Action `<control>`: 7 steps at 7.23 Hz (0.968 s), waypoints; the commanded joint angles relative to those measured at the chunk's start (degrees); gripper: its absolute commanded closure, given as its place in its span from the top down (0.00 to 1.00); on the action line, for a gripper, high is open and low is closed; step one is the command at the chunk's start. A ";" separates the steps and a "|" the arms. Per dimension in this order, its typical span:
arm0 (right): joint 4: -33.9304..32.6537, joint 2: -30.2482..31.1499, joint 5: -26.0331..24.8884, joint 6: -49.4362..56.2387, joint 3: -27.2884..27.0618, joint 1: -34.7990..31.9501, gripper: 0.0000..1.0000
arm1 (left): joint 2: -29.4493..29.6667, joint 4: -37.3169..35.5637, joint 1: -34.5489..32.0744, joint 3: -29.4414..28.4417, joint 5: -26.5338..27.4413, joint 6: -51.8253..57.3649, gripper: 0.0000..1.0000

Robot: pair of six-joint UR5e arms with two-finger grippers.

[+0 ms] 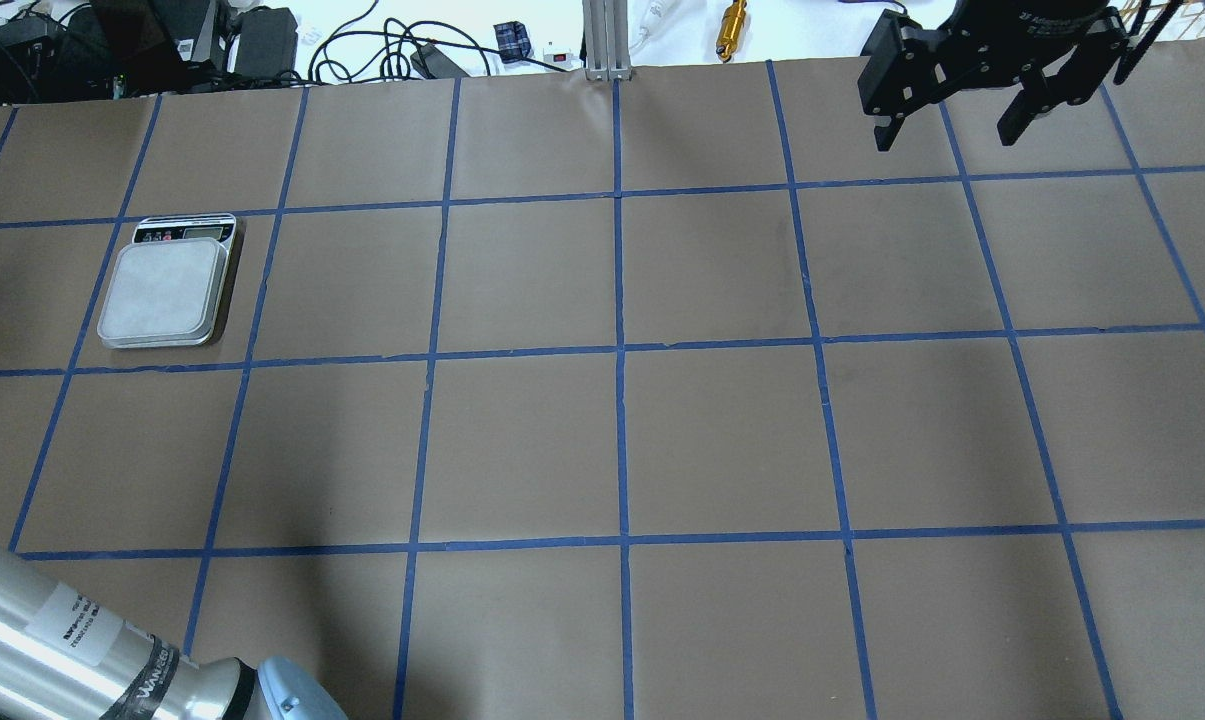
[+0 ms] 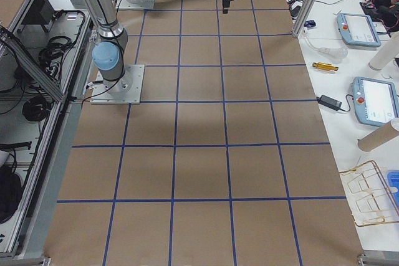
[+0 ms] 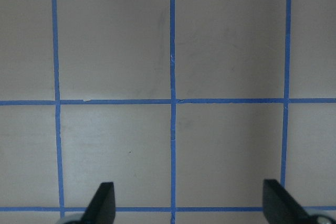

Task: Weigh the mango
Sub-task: 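Lower the left gripper over the red-yellow mango and close on it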

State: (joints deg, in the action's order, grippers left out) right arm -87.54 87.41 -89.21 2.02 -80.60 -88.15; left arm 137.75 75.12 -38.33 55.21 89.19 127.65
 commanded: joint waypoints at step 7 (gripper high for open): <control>0.00 -0.05 0.00 0.00 0.00 0.00 1.00 | 6.12 -4.36 0.01 -1.51 -1.47 9.63 1.00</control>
State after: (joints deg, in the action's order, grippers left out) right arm -87.54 87.37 -89.17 2.02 -80.60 -88.15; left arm 143.14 71.21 -38.32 53.62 88.32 136.77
